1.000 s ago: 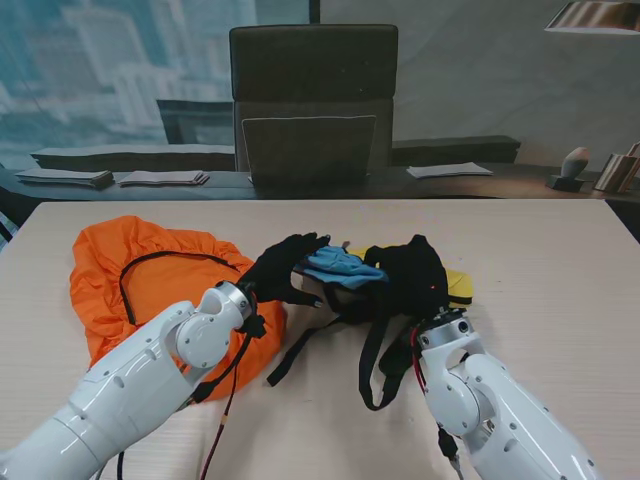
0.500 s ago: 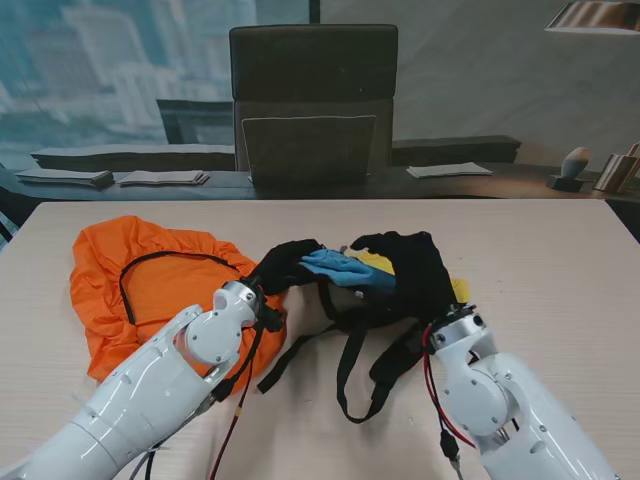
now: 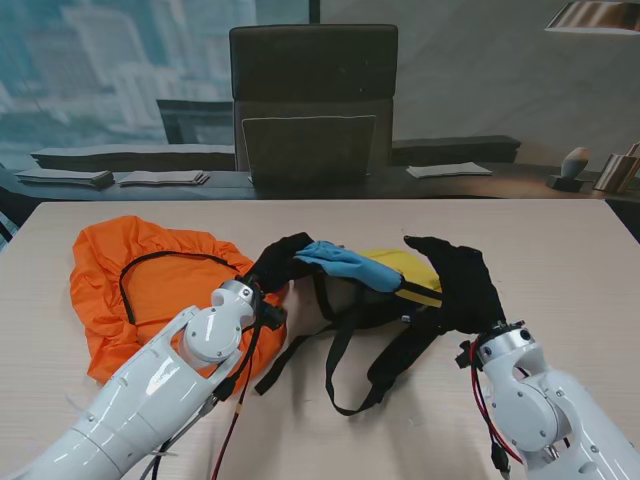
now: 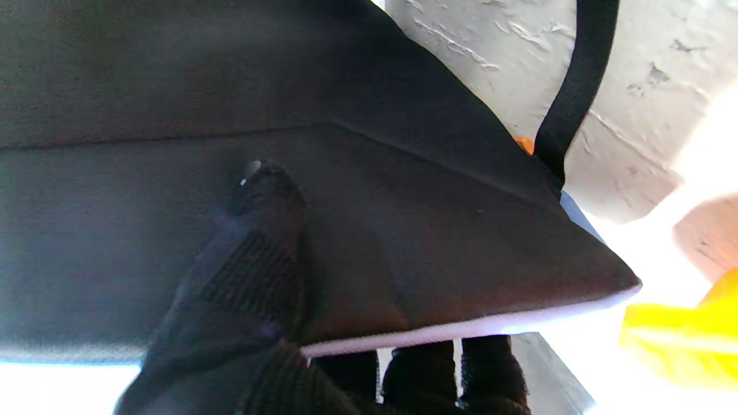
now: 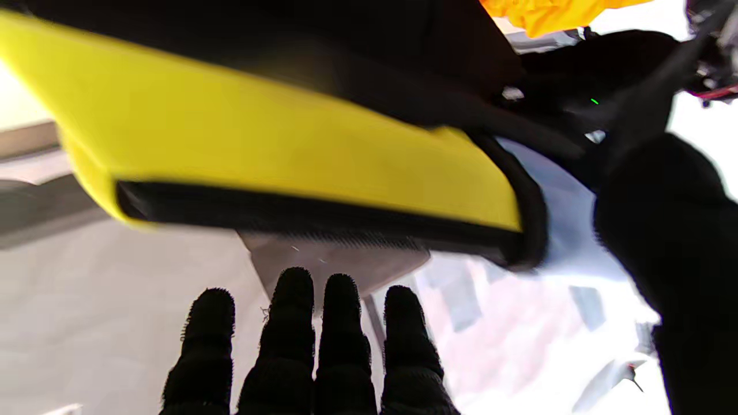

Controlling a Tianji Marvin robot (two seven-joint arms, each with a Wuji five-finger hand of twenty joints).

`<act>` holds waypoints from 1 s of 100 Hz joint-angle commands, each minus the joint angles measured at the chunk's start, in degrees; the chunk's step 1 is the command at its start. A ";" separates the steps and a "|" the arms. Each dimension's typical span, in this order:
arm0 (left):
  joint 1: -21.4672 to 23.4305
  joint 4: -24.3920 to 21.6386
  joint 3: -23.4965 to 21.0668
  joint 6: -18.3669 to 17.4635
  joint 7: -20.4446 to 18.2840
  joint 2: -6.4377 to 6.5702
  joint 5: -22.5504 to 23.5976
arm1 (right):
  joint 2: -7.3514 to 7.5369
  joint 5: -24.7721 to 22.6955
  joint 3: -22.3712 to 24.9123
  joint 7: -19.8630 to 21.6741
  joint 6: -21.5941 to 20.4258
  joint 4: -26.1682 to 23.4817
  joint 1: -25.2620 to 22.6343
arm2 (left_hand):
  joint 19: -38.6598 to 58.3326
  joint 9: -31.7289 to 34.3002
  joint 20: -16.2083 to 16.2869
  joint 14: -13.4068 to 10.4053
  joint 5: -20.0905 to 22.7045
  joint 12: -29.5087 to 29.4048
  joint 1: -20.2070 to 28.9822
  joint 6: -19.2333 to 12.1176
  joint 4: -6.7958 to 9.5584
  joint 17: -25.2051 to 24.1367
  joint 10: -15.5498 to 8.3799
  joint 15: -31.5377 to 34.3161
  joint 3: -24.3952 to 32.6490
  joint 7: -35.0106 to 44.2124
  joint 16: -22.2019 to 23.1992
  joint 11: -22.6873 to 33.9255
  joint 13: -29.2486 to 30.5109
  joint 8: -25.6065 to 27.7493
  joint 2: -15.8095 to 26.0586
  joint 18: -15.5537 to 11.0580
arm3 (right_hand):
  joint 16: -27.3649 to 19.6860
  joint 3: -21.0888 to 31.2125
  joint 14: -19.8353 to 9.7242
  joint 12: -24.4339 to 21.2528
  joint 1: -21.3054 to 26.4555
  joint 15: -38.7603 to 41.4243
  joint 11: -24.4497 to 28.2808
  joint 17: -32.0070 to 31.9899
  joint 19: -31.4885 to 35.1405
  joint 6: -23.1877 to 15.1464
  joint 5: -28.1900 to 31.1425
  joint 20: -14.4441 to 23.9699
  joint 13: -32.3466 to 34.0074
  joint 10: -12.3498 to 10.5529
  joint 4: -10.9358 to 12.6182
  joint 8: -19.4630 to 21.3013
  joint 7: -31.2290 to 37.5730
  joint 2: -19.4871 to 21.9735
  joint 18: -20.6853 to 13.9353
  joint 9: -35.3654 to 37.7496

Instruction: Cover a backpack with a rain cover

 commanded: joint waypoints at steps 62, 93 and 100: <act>2.43 -5.57 -0.96 -1.66 -3.94 0.48 -3.30 | -3.08 -1.48 -18.93 -18.59 11.93 18.01 15.91 | 8.22 1.20 3.49 1.81 -0.23 3.37 4.23 1.76 1.47 3.37 0.54 3.68 -1.40 6.56 2.09 3.72 0.10 4.15 8.60 -4.22 | 11.92 7.31 8.84 6.79 28.27 38.25 24.83 32.13 34.90 -17.73 43.91 6.72 47.37 3.10 -7.33 5.21 34.35 -2.53 9.61 52.79; 3.25 -6.13 -2.80 -6.30 -1.08 2.29 9.61 | -5.45 5.04 -18.86 -21.83 13.35 17.76 16.91 | 1.01 -26.63 -0.39 -4.26 -20.66 -18.39 -31.58 -0.41 0.91 -3.74 -3.35 -9.11 15.84 -19.55 -5.04 -4.91 -14.28 -16.02 -11.12 -7.34 | 19.83 13.37 13.54 18.84 30.83 55.63 26.88 42.47 44.58 -11.23 53.82 11.93 59.03 10.89 -7.17 12.52 33.81 -4.55 14.86 65.03; 4.18 -6.80 -4.56 -7.86 0.31 2.95 13.62 | -6.39 7.89 -18.36 -22.66 15.56 17.41 17.18 | -0.20 -29.86 -1.02 -4.25 -21.04 -20.76 -32.77 -1.05 0.54 -3.87 -3.64 -11.89 13.23 -27.45 -6.39 -6.49 -15.96 -21.34 -11.88 -6.41 | 21.91 13.96 14.01 20.24 31.48 58.07 27.01 43.35 44.86 -8.20 53.49 12.55 59.03 12.22 -6.92 13.47 33.85 -4.08 15.81 65.82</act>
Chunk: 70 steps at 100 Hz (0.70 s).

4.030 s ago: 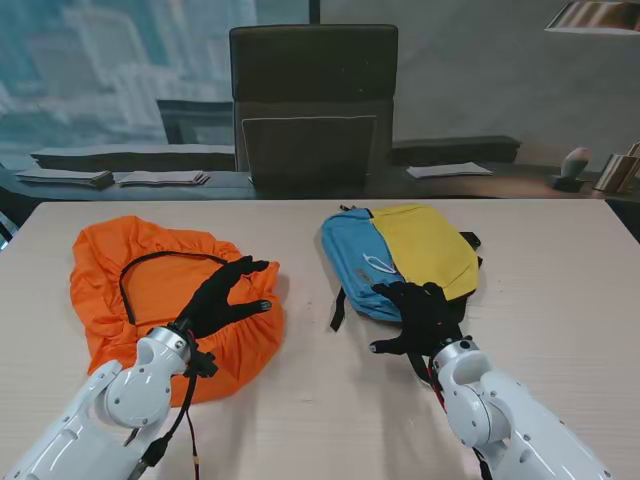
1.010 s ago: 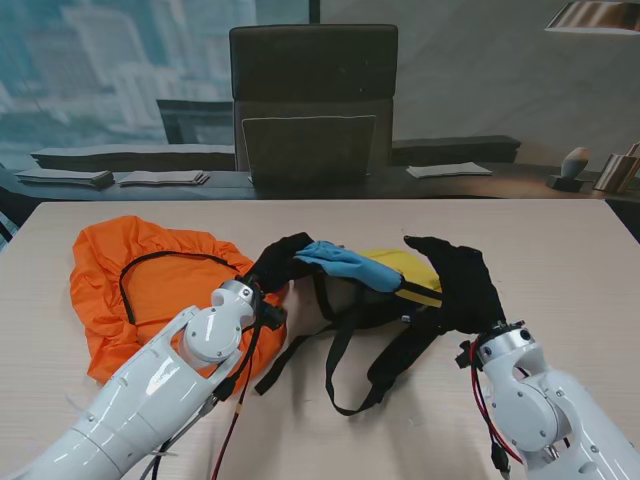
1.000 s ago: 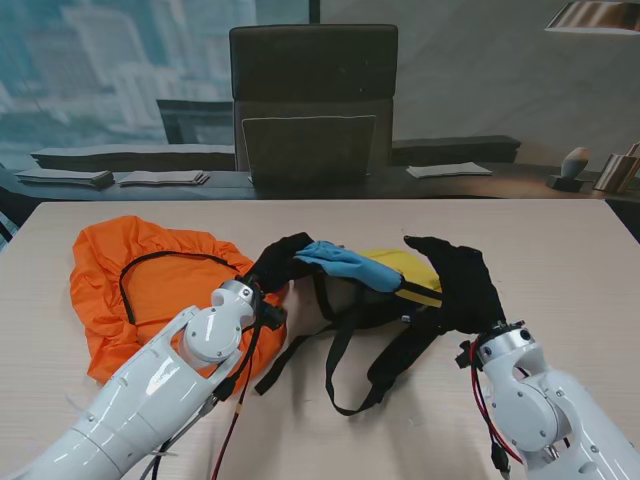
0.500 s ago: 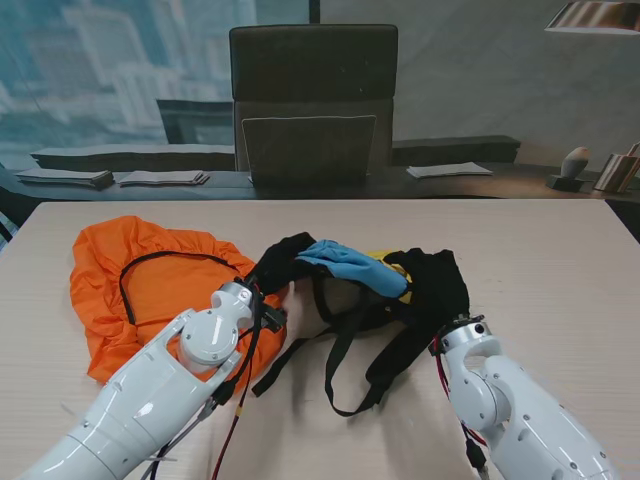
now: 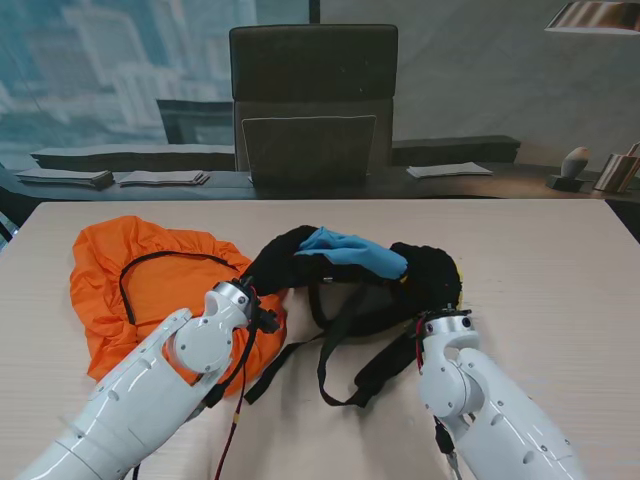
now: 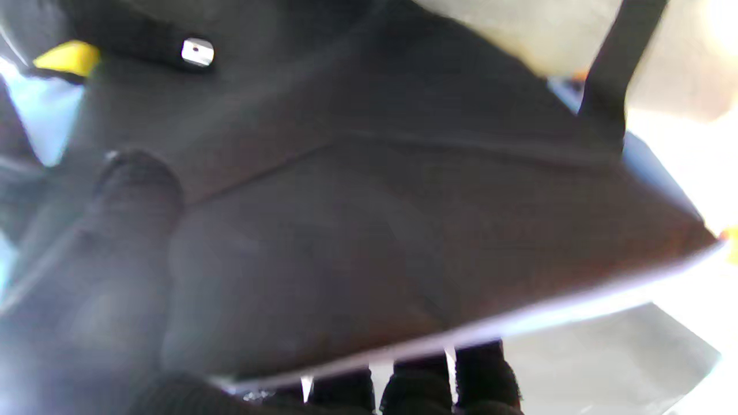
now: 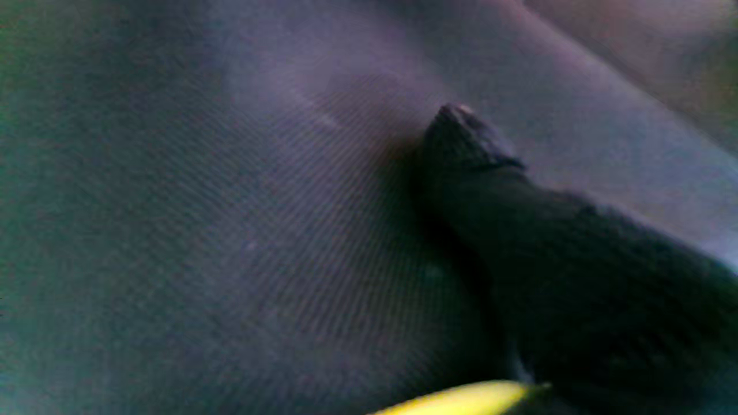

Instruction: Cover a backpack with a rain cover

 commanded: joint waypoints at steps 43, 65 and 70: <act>13.41 -13.77 -13.68 17.34 -13.28 6.75 14.64 | -4.35 8.21 3.06 -6.45 -1.08 0.23 4.59 | -17.83 -5.36 -9.10 0.79 0.27 -10.31 -0.64 5.01 2.82 -0.84 6.90 -14.27 -21.07 -7.04 -6.73 -10.53 -5.94 -5.25 17.49 -0.89 | 7.23 6.92 3.13 3.71 6.75 10.03 3.06 0.49 2.56 6.32 3.59 3.51 6.57 6.95 0.94 4.74 5.43 3.98 2.82 3.99; 12.17 -11.80 -10.78 21.36 -24.45 8.74 10.74 | -4.22 8.27 5.73 -7.22 -6.37 -1.85 4.45 | -26.25 -5.90 -12.79 1.56 0.19 -11.64 0.65 5.62 3.58 -1.06 8.15 -17.27 -25.26 -8.65 -8.37 -11.80 -7.23 -5.98 19.82 -0.25 | 6.81 7.02 3.23 3.88 6.63 9.03 3.32 -0.36 1.90 5.97 3.33 3.74 6.60 6.79 1.10 5.09 5.32 4.36 2.58 3.43; 11.01 -11.08 -9.37 21.71 -26.16 8.92 8.81 | -4.13 8.29 6.35 -7.03 -7.37 -2.28 4.51 | -26.55 -6.00 -12.93 1.60 0.04 -11.76 0.78 5.58 3.63 -0.92 8.02 -17.56 -25.27 -8.81 -8.51 -12.02 -7.28 -6.04 19.97 -0.39 | 6.80 7.10 3.09 3.80 6.53 9.03 3.36 -0.20 1.91 5.66 3.30 3.82 6.62 6.67 1.06 5.22 5.36 4.22 2.47 3.56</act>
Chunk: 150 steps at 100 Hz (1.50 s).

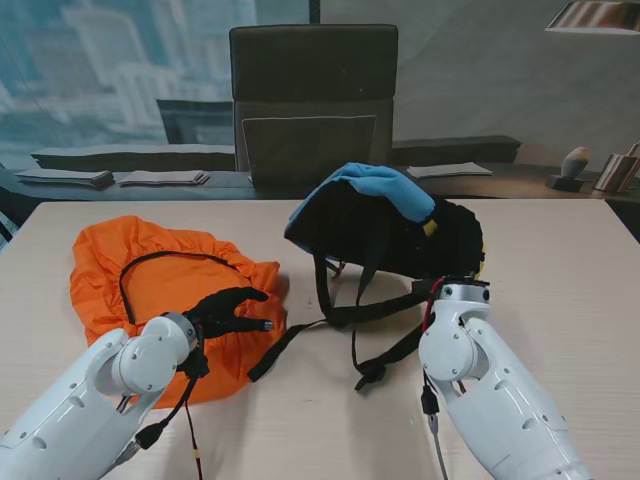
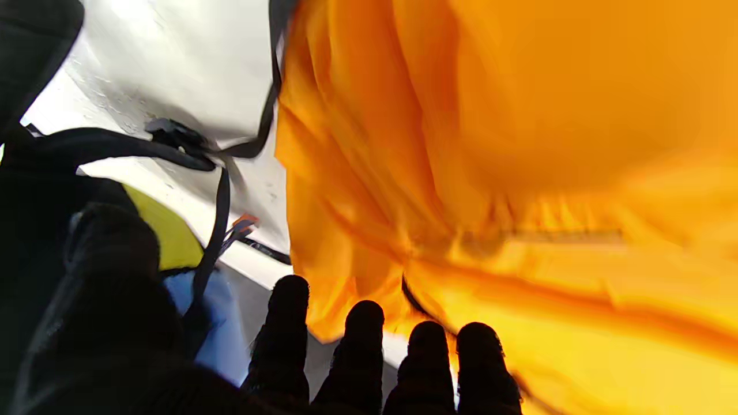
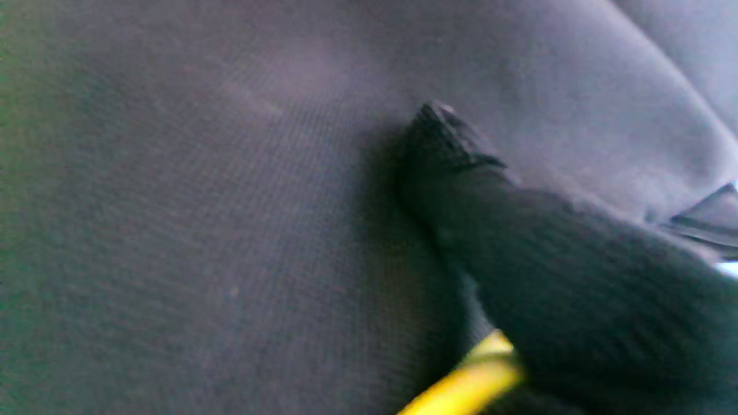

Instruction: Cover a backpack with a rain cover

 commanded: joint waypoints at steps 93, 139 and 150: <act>-5.57 1.10 4.06 -5.97 0.51 -3.67 -20.96 | -0.03 5.48 7.48 4.26 -11.04 -11.68 -2.83 | 33.19 19.43 15.02 2.08 26.36 6.75 5.52 -7.31 0.85 4.87 -4.45 17.86 12.69 8.15 9.53 11.19 14.74 4.25 -2.90 3.76 | -0.12 6.28 -1.37 1.13 3.21 1.23 2.27 -1.40 -0.13 -4.03 0.70 1.50 5.35 1.86 1.18 3.41 3.31 5.33 -1.68 1.39; -4.70 4.96 4.11 -2.00 -6.44 -0.58 -8.80 | -0.18 11.05 4.05 8.65 -6.85 -20.57 -5.96 | 19.13 2.02 7.85 -2.27 15.14 4.14 4.08 -8.24 0.56 -1.11 -4.86 8.65 18.07 6.99 3.13 7.02 0.85 4.45 -5.53 -0.54 | -1.48 5.81 -1.96 0.47 3.04 -1.63 1.85 -1.75 -1.25 -4.72 -0.18 1.34 5.40 1.09 1.23 4.09 3.11 5.69 -2.38 0.53; -6.76 5.69 8.07 -0.85 -8.72 -0.51 -11.96 | -0.32 11.58 2.80 8.70 -5.33 -21.83 -6.71 | 20.51 0.91 8.61 -0.74 12.88 3.44 3.83 -7.90 0.68 -1.00 -3.53 8.75 15.59 4.72 4.19 6.68 0.88 3.35 -4.73 -0.12 | -1.74 5.70 -2.10 0.22 2.96 -2.25 1.66 -1.75 -1.50 -4.73 -0.43 1.25 5.34 0.84 1.25 4.14 3.04 5.78 -2.45 0.41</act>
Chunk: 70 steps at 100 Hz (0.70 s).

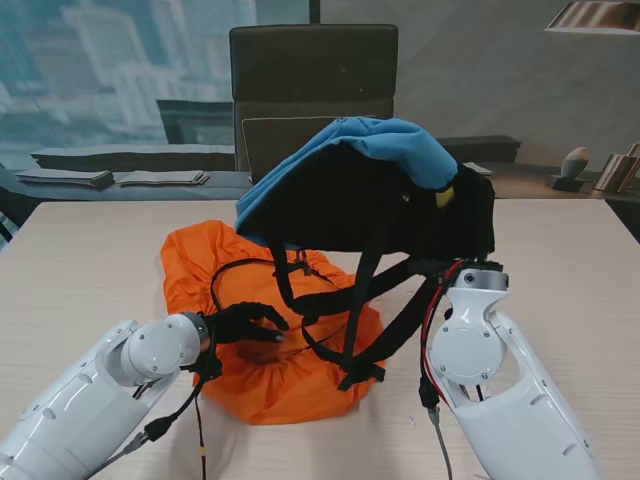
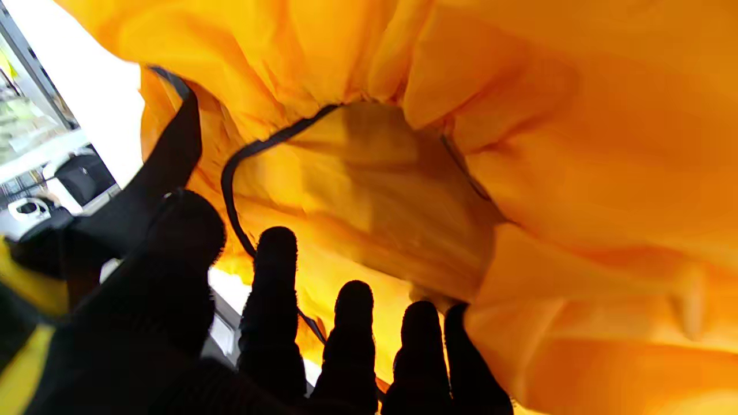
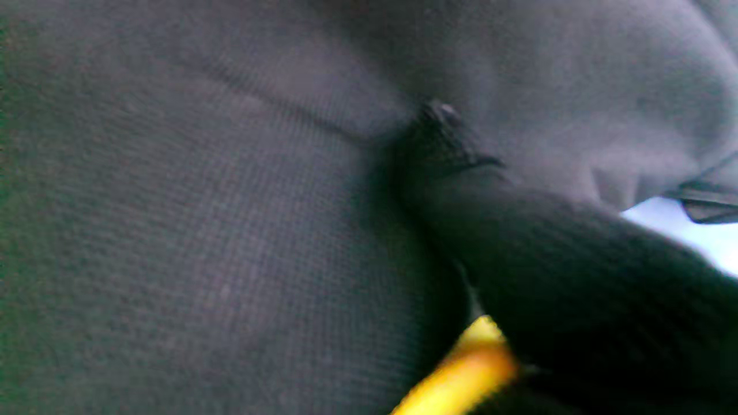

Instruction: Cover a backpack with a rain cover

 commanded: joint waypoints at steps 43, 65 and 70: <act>-9.96 7.92 13.46 1.29 -0.19 -6.61 -16.76 | -1.32 0.06 -0.09 -2.20 -0.15 0.27 -0.08 | -2.49 -5.74 -1.41 2.08 -9.49 -6.04 -0.34 4.35 0.65 1.92 2.62 -8.02 -3.23 -3.80 -1.40 -9.48 -3.43 -2.27 1.24 3.70 | -1.53 5.54 -2.25 -0.15 3.11 -2.23 1.70 -0.83 -1.70 -4.80 -0.81 0.68 4.83 0.70 1.36 2.33 2.94 5.83 -2.48 -0.28; -3.80 -2.98 6.13 1.55 1.68 -4.43 -10.53 | -1.36 -1.67 0.22 -3.93 -0.10 3.71 -0.48 | 6.96 3.51 3.36 3.49 1.85 1.46 -0.61 4.31 0.49 2.76 1.38 4.40 -1.41 1.24 5.63 1.91 3.68 0.22 1.03 6.60 | -1.54 5.61 -2.12 -0.41 3.17 -2.41 1.98 -0.99 -1.93 -5.13 -1.08 0.57 4.69 0.82 1.36 2.63 3.18 5.78 -2.43 -0.50; -2.21 -5.58 3.88 1.43 1.39 -3.63 -7.57 | -1.53 -1.55 -0.09 -4.53 0.42 4.47 -0.47 | 8.88 6.74 4.24 3.98 4.97 1.29 -0.73 4.34 0.47 4.42 1.32 6.15 -1.06 1.49 5.46 2.30 6.44 0.31 0.98 7.61 | -1.53 5.60 -2.05 -0.44 3.26 -2.43 2.03 -1.08 -2.02 -5.09 -1.09 0.53 4.62 0.94 1.37 2.64 3.23 5.74 -2.42 -0.52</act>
